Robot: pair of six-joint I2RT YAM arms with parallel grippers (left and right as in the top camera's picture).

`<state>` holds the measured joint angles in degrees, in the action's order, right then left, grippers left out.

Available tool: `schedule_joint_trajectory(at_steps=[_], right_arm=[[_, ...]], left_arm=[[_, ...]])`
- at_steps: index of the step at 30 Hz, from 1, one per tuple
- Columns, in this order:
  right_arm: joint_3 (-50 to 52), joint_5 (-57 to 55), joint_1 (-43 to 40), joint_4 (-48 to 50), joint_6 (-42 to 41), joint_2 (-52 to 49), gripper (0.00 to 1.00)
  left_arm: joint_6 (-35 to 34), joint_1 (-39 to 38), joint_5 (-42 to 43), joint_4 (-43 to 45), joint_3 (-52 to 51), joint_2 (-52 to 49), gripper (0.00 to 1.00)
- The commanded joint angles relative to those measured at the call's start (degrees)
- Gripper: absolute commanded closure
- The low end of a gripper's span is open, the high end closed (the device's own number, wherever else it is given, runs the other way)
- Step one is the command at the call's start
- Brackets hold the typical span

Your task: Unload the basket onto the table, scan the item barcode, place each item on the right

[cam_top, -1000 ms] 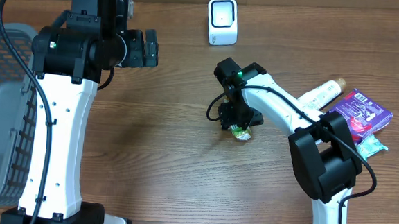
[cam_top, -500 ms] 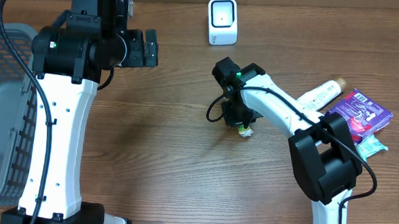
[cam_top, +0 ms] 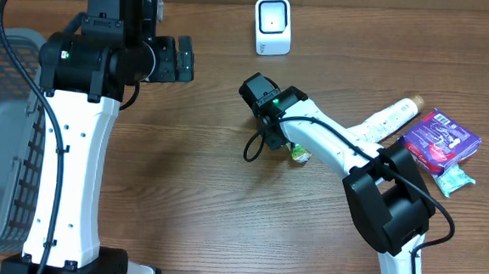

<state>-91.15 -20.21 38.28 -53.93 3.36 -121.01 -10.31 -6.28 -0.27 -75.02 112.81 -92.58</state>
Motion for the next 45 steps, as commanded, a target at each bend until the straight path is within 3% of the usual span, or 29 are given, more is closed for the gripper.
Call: schedule_joint_trajectory(at_steps=[1,5,9,17,20,29,35,45], right_arm=[[-1.8,-2.1,-0.1,1.6,2.3,1.4,0.39],[-2.6,4.1,-0.1,3.6,4.9,1.4,0.26],[-2.6,17.6,-0.1,2.8,6.1,1.3,0.26],[-2.6,28.3,0.2,-4.9,6.4,1.3,0.25],[-2.6,32.4,0.9,-8.7,10.4,1.4,0.25],[-2.8,29.7,1.1,-12.7,10.1,4.0,0.17],[-3.0,11.2,1.0,-9.1,0.9,4.5,0.00],[-3.0,15.6,0.5,1.6,-0.6,0.2,0.00]], left_arm=[[0.5,-0.1,-0.3,0.2,0.5,-0.2,0.00],[0.5,-0.1,-0.3,0.2,0.5,-0.2,0.00],[0.5,-0.1,-0.3,0.2,0.5,-0.2,0.00],[0.5,-0.1,-0.3,0.2,0.5,-0.2,0.01],[0.5,-0.1,-0.3,0.2,0.5,-0.2,0.00],[0.5,-0.1,-0.3,0.2,0.5,-0.2,0.00],[0.5,-0.1,-0.3,0.2,0.5,-0.2,0.00],[0.5,-0.1,-0.3,0.2,0.5,-0.2,0.00]])
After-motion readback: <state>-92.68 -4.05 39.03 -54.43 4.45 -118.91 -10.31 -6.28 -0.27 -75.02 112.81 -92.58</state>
